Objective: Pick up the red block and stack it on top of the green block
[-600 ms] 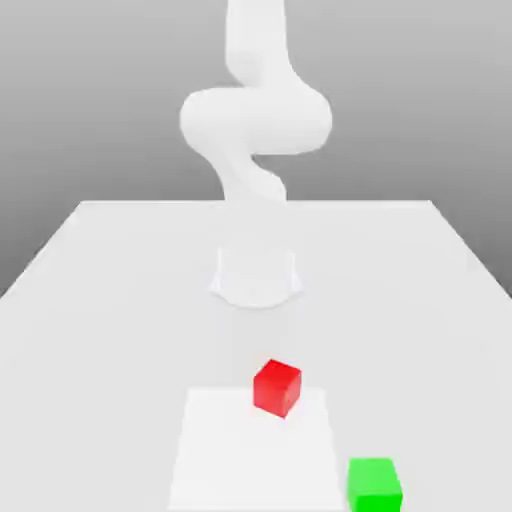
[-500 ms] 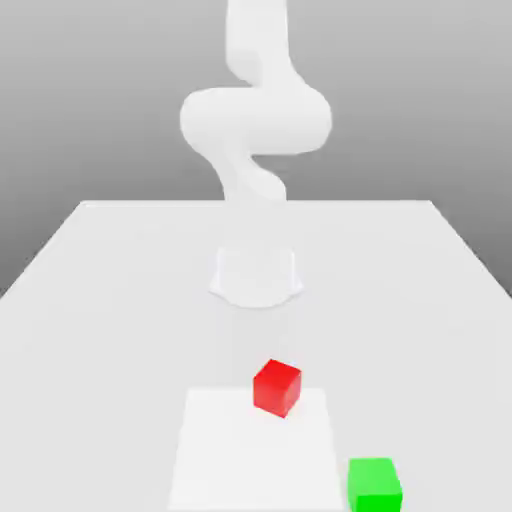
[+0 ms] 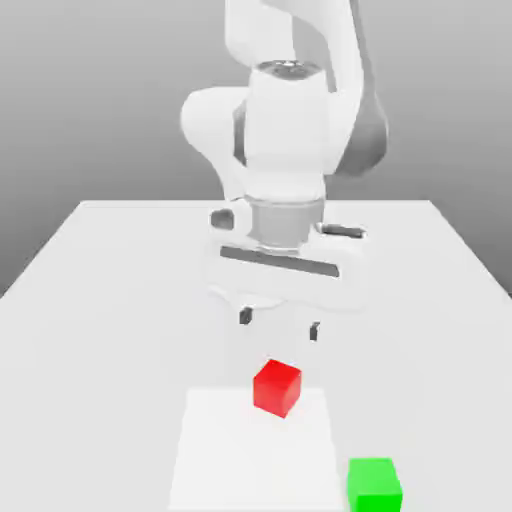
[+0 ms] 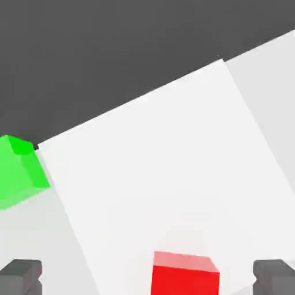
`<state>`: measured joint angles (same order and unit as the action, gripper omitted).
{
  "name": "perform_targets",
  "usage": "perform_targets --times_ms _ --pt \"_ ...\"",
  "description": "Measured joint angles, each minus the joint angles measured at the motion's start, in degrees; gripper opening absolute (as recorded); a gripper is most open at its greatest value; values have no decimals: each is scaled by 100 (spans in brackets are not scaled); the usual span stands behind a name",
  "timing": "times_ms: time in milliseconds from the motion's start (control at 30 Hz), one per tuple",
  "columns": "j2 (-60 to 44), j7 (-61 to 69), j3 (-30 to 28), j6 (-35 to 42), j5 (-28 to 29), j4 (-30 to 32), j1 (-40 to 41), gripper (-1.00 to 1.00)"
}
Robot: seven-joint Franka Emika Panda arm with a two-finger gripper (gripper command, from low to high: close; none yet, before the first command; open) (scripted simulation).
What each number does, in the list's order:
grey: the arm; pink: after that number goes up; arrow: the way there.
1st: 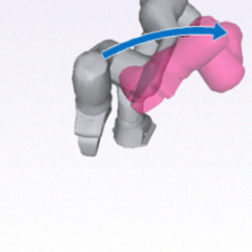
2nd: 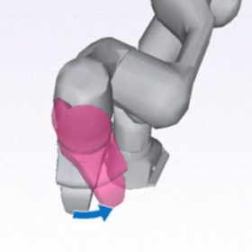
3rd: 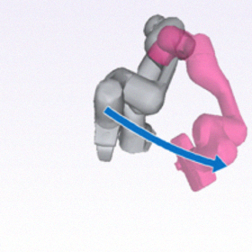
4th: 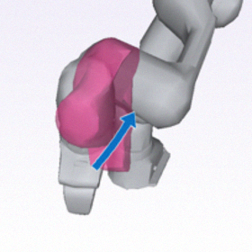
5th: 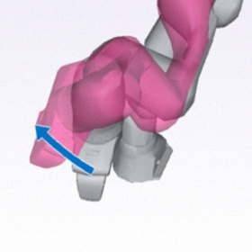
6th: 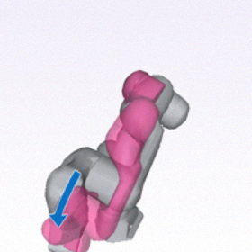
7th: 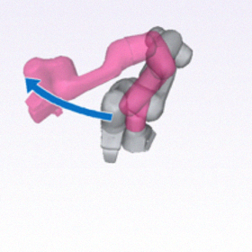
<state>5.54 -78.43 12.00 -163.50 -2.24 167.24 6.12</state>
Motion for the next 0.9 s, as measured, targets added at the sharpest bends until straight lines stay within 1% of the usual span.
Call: perform_targets --times_ms 100,167,233,267,433,467,533,700,833,900 --pt "-691 -444 -84 -550 473 2 45 0" --pt "-1056 -723 -317 -853 857 -38 -77 0" --pt "-1406 -925 -674 -1151 1141 -78 -361 0" --pt "-1542 -972 -795 -1267 1215 -92 -459 -100" --pt "-1542 -984 -793 -1279 1226 -92 -457 -100" --pt "-1610 -1012 -870 -1336 1266 -100 -523 -100" --pt "-1446 -960 -738 -1193 1182 -83 -419 -100" --pt "-642 -387 -455 -514 368 25 -372 -100" --pt "-1 -119 -497 39 18 127 -505 -100" --pt "-46 211 -486 265 -104 -141 -634 -100"
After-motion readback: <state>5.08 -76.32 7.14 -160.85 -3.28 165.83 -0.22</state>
